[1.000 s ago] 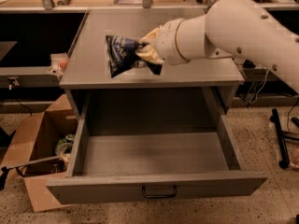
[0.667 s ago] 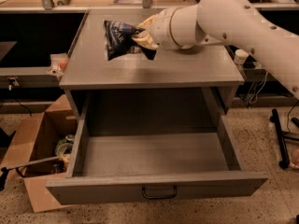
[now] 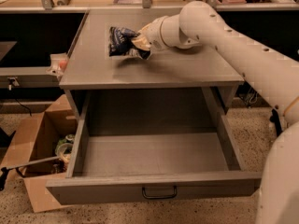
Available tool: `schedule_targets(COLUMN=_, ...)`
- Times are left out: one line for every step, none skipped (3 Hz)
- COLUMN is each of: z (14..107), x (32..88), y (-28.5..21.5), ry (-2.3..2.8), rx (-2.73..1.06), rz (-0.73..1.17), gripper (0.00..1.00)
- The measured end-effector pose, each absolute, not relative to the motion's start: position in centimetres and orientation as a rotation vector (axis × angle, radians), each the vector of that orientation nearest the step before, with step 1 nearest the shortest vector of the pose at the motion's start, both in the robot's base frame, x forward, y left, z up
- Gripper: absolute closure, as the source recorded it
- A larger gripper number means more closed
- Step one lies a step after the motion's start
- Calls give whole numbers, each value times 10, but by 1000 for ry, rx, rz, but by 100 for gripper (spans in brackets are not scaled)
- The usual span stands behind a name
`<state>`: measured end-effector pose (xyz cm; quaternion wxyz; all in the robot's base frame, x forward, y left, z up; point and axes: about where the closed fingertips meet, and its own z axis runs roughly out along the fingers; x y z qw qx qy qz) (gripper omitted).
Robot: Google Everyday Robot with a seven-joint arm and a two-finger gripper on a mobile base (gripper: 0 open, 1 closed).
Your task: Pick blue chip bag from top drawer and place on counter
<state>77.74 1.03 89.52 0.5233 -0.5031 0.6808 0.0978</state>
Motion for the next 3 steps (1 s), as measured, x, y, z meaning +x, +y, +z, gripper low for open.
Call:
schedule_targets(z=893, x=779, y=11, ry=1637, rx=-1198, rz=239, gripper=60)
schedule_targets(z=893, x=779, y=11, ry=1636, rx=-1199, rz=239, gripper=37)
schedule_targets(z=893, x=779, y=11, ry=1636, rx=-1199, rz=239, gripper=6)
